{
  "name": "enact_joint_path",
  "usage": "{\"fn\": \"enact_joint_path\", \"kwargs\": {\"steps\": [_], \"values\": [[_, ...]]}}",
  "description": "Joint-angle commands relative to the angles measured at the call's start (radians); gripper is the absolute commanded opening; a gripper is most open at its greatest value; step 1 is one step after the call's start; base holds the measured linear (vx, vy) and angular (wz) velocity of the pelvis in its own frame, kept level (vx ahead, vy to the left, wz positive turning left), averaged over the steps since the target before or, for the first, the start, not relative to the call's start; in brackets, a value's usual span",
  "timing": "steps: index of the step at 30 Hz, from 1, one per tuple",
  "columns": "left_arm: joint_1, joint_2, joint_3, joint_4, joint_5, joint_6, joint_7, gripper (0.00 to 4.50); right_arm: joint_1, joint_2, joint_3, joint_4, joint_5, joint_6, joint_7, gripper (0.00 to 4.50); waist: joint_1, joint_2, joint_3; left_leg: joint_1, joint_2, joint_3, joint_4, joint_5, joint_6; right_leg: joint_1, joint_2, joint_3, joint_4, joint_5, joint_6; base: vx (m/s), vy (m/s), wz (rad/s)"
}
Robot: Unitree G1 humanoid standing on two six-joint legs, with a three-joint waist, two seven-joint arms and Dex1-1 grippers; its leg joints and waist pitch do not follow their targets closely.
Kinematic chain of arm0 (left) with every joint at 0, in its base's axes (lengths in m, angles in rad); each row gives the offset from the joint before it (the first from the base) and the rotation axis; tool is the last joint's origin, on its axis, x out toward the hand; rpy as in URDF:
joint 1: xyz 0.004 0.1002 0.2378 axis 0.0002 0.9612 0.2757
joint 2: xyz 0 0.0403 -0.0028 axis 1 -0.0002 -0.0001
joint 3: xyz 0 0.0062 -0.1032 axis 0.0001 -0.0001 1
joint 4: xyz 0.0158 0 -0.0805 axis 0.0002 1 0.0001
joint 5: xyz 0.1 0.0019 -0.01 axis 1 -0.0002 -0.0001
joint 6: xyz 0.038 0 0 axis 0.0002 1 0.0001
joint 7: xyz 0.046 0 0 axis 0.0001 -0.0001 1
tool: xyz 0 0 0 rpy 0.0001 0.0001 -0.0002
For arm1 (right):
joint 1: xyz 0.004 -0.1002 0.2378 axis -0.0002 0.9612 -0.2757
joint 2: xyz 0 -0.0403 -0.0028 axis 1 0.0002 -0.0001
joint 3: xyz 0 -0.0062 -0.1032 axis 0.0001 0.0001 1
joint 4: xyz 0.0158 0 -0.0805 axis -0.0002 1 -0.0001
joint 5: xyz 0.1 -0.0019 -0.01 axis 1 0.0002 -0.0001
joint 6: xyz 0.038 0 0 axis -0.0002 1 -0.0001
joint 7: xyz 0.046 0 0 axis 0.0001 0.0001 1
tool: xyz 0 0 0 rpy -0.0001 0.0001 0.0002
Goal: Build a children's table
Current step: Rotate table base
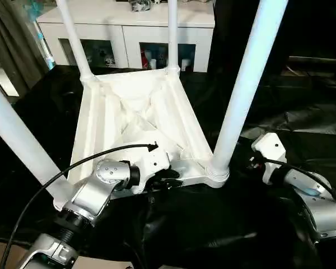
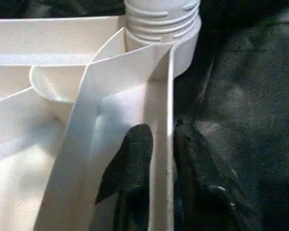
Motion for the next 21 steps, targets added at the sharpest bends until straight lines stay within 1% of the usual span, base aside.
{"fn": "enact_joint_path", "kwargs": {"steps": [1, 2, 4, 6, 7, 8, 9, 10, 11, 12, 13, 14, 15, 16, 17, 18, 19, 20, 21], "values": [[-0.005, 0.002, -0.002, 0.014, -0.011, -0.009, -0.023, 0.75, 0.006, -0.004, -0.007, -0.022, 0.006, 0.013, -0.002, 2.85, 0.002, -0.011, -0.058, 0.001, 0.064, -0.019, -0.085, -0.037, 0.088, 0.055, -0.087, 0.049, -0.075, 0.038, -0.288, 0.000, 0.000, 0.00], [-0.006, 0.012, -0.022, 0.029, 0.007, -0.023, -0.038, 0.53, 0.011, -0.005, -0.007, -0.023, 0.005, 0.014, -0.001, 2.85, 0.003, -0.011, -0.059, 0.001, 0.065, -0.020, -0.085, -0.030, 0.093, 0.054, -0.087, 0.049, -0.074, 0.048, -0.287, 0.000, 0.000, 0.00], [-0.009, 0.015, -0.029, 0.038, 0.015, -0.030, -0.041, 0.50, 0.011, -0.006, -0.007, -0.022, 0.005, 0.013, -0.001, 2.85, 0.003, -0.013, -0.058, 0.000, 0.063, -0.019, -0.085, -0.035, 0.094, 0.055, -0.087, 0.049, -0.076, 0.042, -0.284, 0.000, 0.000, 0.00], [-0.013, 0.029, -0.052, 0.057, 0.038, -0.045, -0.049, 0.44, 0.013, -0.009, -0.014, -0.022, 0.006, 0.015, -0.006, 2.85, 0.003, -0.013, -0.057, 0.001, 0.065, -0.020, -0.087, -0.046, 0.090, 0.055, -0.088, 0.048, -0.077, 0.020, -0.279, 0.000, 0.000, 0.00], [-0.013, 0.029, -0.052, 0.057, 0.038, -0.045, -0.049, 0.30, 0.013, -0.009, -0.014, -0.022, 0.006, 0.015, -0.006, 2.85, 0.003, -0.013, -0.057, 0.001, 0.065, -0.020, -0.087, -0.046, 0.089, 0.054, -0.087, 0.048, -0.077, 0.017, -0.278, 0.000, 0.000, 0.00], [-0.010, 0.037, -0.060, 0.052, 0.047, -0.048, -0.053, 0.30, 0.012, -0.009, -0.021, -0.021, 0.006, 0.015, -0.013, 2.85, 0.002, -0.014, -0.056, 0.000, 0.064, -0.020, -0.088, -0.043, 0.087, 0.055, -0.088, 0.049, -0.078, 0.015, -0.276, 0.000, 0.000, 0.00], [-0.004, 0.044, -0.063, 0.030, 0.056, -0.055, -0.049, 0.16, 0.007, -0.010, -0.033, -0.013, 0.004, 0.013, -0.030, 2.85, 0.003, -0.011, -0.057, 0.000, 0.064, -0.019, -0.087, -0.042, 0.084, 0.055, -0.089, 0.049, -0.079, 0.014, -0.275, 0.000, 0.000, 0.00], [0.005, 0.049, -0.063, -0.001, 0.061, -0.058, -0.044, 0.10, 0.003, -0.009, -0.042, -0.006, 0.000, 0.011, -0.047, 2.85, 0.002, -0.011, -0.057, 0.000, 0.065, -0.020, -0.088, -0.042, 0.083, 0.055, -0.088, 0.049, -0.079, 0.016, -0.274, 0.000, 0.000, 0.00], [0.013, 0.055, -0.063, -0.028, 0.065, -0.060, -0.042, 0.04, 0.001, -0.008, -0.048, -0.002, -0.003, 0.010, -0.060, 2.85, 0.001, -0.012, -0.059, -0.001, 0.065, -0.020, -0.087, -0.020, 0.084, 0.057, -0.088, 0.049, -0.074, 0.050, -0.276, 0.000, 0.000, 0.00], [0.017, 0.058, -0.064, -0.044, 0.068, -0.063, -0.043, 0.04, 0.001, -0.007, -0.051, 0.000, -0.004, 0.011, -0.067, 2.85, 0.001, -0.012, -0.059, -0.001, 0.065, -0.020, -0.087, -0.020, 0.084, 0.057, -0.088, 0.049, -0.074, 0.050, -0.276, 0.000, 0.000, 0.00], [0.028, 0.064, -0.066, -0.086, 0.072, -0.054, -0.039, 0.04, 0.001, -0.007, -0.055, 0.003, -0.007, 0.012, -0.076, 2.85, 0.001, -0.011, -0.060, 0.000, 0.064, -0.019, -0.086, -0.008, 0.090, 0.056, -0.086, 0.048, -0.072, 0.069, -0.279, 0.000, 0.000, 0.00], [0.064, 0.085, -0.078, -0.217, 0.089, -0.016, -0.031, 0.04, 0.003, -0.007, -0.066, 0.010, -0.011, 0.014, -0.097, 2.85, 0.001, -0.004, -0.062, -0.001, 0.071, -0.022, -0.086, 0.005, 0.094, 0.059, -0.091, 0.047, -0.067, 0.108, -0.286, 0.000, 0.000, 0.00], [0.064, 0.085, -0.078, -0.217, 0.089, -0.016, -0.031, 0.04, 0.003, -0.007, -0.066, 0.010, -0.011, 0.014, -0.097, 2.85, 0.000, -0.006, -0.062, -0.002, 0.069, -0.022, -0.086, 0.012, 0.101, 0.059, -0.089, 0.047, -0.068, 0.119, -0.288, 0.000, 0.000, 0.00], [0.080, 0.094, -0.085, -0.274, 0.106, -0.001, -0.020, 0.04, 0.006, -0.007, -0.070, 0.010, -0.011, 0.015, -0.101, 2.85, 0.000, -0.006, -0.062, -0.001, 0.067, -0.020, -0.084, 0.018, 0.106, 0.058, -0.087, 0.046, -0.068, 0.124, -0.289, 0.000, 0.000, 0.00], [0.089, 0.100, -0.094, -0.314, 0.124, 0.009, -0.007, 0.04, 0.008, -0.007, -0.071, 0.011, -0.009, 0.015, -0.103, 2.85, 0.001, -0.006, -0.063, -0.001, 0.066, -0.019, -0.082, 0.040, 0.117, 0.058, -0.085, 0.046, -0.065, 0.151, -0.294, 0.000, 0.000, 0.00], [0.097, 0.105, -0.102, -0.341, 0.144, 0.015, 0.004, 0.04, 0.011, -0.005, -0.072, 0.011, -0.008, 0.014, -0.104, 2.85, 0.002, -0.006, -0.064, -0.001, 0.066, -0.019, -0.081, 0.047, 0.123, 0.058, -0.085, 0.046, -0.064, 0.162, -0.297, 0.000, 0.000, 0.00], [0.104, 0.110, -0.110, -0.366, 0.163, 0.021, 0.013, 0.04, 0.013, -0.004, -0.072, 0.010, -0.008, 0.014, -0.106, 2.85, 0.006, -0.003, -0.064, 0.001, 0.068, -0.019, -0.078, 0.060, 0.133, 0.055, -0.085, 0.046, -0.062, 0.180, -0.301, 0.000, 0.000, 0.00], [0.108, 0.113, -0.116, -0.383, 0.182, 0.023, 0.022, 0.04, 0.015, -0.002, -0.071, 0.010, -0.008, 0.013, -0.108, 2.85, 0.007, -0.004, -0.064, 0.001, 0.068, -0.018, -0.078, 0.066, 0.141, 0.055, -0.084, 0.045, -0.062, 0.184, -0.305, 0.000, 0.000, 0.00], [0.109, 0.117, -0.121, -0.407, 0.217, 0.034, 0.039, 0.04, 0.016, 0.003, -0.068, 0.010, -0.011, 0.013, -0.112, 2.85, 0.010, -0.003, -0.063, 0.001, 0.069, -0.019, -0.080, 0.058, 0.141, 0.054, -0.084, 0.044, -0.063, 0.168, -0.305, 0.000, 0.000, 0.00]]}}
